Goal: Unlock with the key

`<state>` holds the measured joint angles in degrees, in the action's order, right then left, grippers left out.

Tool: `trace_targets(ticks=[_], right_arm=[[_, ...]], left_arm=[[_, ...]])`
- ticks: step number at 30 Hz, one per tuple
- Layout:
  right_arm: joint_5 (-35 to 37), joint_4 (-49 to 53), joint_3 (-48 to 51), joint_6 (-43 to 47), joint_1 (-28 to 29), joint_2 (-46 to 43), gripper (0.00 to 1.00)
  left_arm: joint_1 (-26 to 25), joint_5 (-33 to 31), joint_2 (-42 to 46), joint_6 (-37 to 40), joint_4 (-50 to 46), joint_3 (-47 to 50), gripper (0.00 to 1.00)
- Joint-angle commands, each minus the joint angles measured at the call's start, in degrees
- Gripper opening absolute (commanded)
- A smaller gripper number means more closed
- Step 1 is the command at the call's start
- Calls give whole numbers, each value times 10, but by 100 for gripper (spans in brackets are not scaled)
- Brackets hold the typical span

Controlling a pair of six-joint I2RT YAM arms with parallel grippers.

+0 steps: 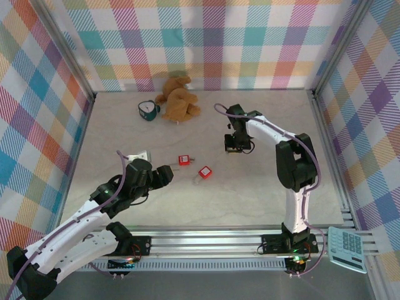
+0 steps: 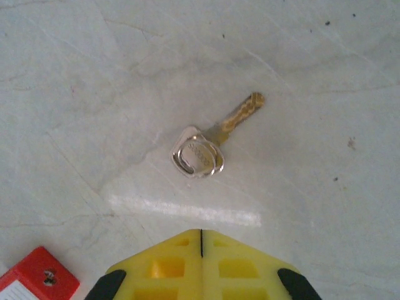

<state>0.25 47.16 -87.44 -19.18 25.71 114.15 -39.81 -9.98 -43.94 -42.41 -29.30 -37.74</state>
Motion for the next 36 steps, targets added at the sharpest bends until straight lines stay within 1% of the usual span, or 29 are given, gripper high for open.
trace_targets(ticks=[1,3,5,10,15,22,26,33,36], right_arm=[[5,-5,13,7,5,-29,1],[4,0,1,15,5,-16,11],[11,12,-22,22,3,6,13],[5,41,-82,35,-6,65,24],[-21,84,-132,53,-7,110,27],[-3,96,-132,41,-8,118,45],[2,108,-147,41,-7,132,46],[-11,105,-158,34,-7,149,37],[-14,102,-153,32,-6,146,36]], left_arm=[[4,7,-5,4,27,-1,71],[5,9,-9,2,31,1,71],[4,12,-12,-1,33,1,71],[5,15,-10,-5,28,-2,70],[4,7,5,-7,21,3,70],[4,6,15,-16,26,16,70],[5,7,17,-19,32,24,70],[5,6,33,-21,27,33,70],[4,0,45,-19,18,33,70]])
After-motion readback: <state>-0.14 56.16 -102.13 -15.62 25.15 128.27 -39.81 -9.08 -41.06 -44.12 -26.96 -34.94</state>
